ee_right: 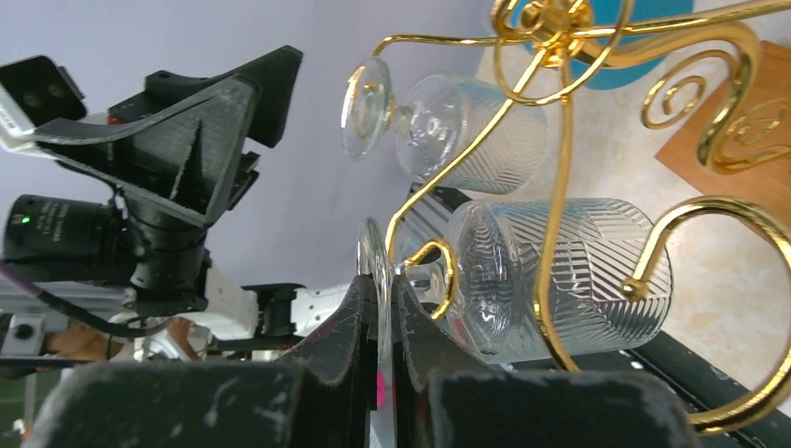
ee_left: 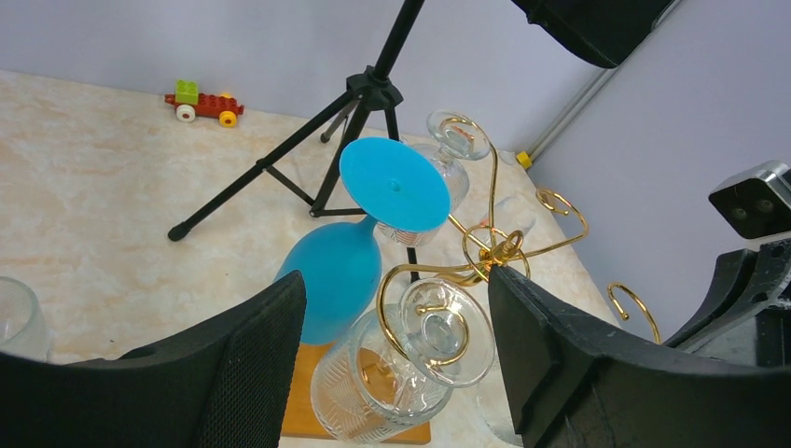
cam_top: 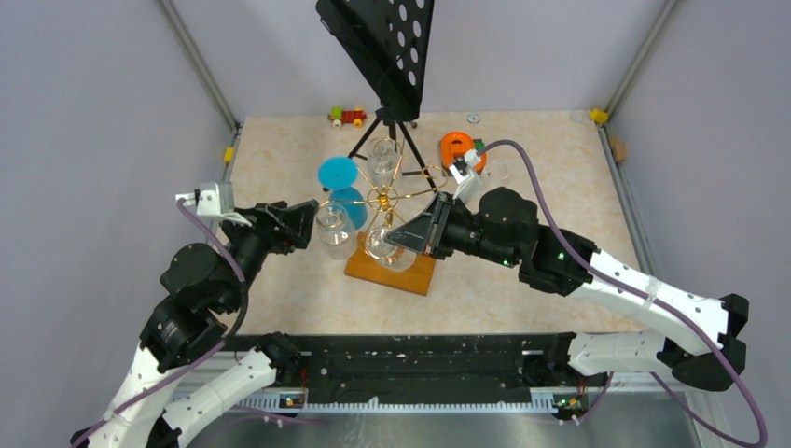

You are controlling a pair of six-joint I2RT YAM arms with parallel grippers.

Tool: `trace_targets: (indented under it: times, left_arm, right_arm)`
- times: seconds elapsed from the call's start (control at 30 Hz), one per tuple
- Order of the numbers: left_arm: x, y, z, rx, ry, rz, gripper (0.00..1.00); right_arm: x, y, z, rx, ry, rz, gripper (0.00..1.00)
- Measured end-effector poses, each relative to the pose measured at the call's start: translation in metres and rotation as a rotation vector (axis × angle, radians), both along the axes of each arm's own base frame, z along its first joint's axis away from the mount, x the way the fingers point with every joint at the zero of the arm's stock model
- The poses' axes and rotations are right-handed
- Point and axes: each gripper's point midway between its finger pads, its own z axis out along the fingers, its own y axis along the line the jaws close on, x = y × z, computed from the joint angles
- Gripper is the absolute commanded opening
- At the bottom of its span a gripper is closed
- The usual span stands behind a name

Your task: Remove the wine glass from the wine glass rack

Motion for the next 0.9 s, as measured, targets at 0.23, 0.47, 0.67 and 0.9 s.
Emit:
trace_targets:
  times: [0.23, 0.47, 0.67, 0.9]
  left_arm:
    - [0.000, -0.001, 0.000, 0.000, 0.000, -0.004, 0.75]
    - [0.001, -0.002, -0.001, 0.003, 0.004, -0.004, 0.75]
    - [0.001, -0.002, -0.001, 0.003, 0.004, -0.004, 0.75]
    - [0.001, -0.002, -0.001, 0.003, 0.004, -0.003, 0.75]
  right_arm:
    - [-0.006, 0.006, 0.007, 0.046, 0.008, 0.044, 0.00]
    - [-0.010, 0.007, 0.008, 0.060, 0.022, 0.071, 0.00]
    - [-0.011, 0.011, 0.007, 0.065, 0.028, 0.093, 0.00]
    - [-0.006, 0.023, -0.001, 0.060, 0.038, 0.116, 0.00]
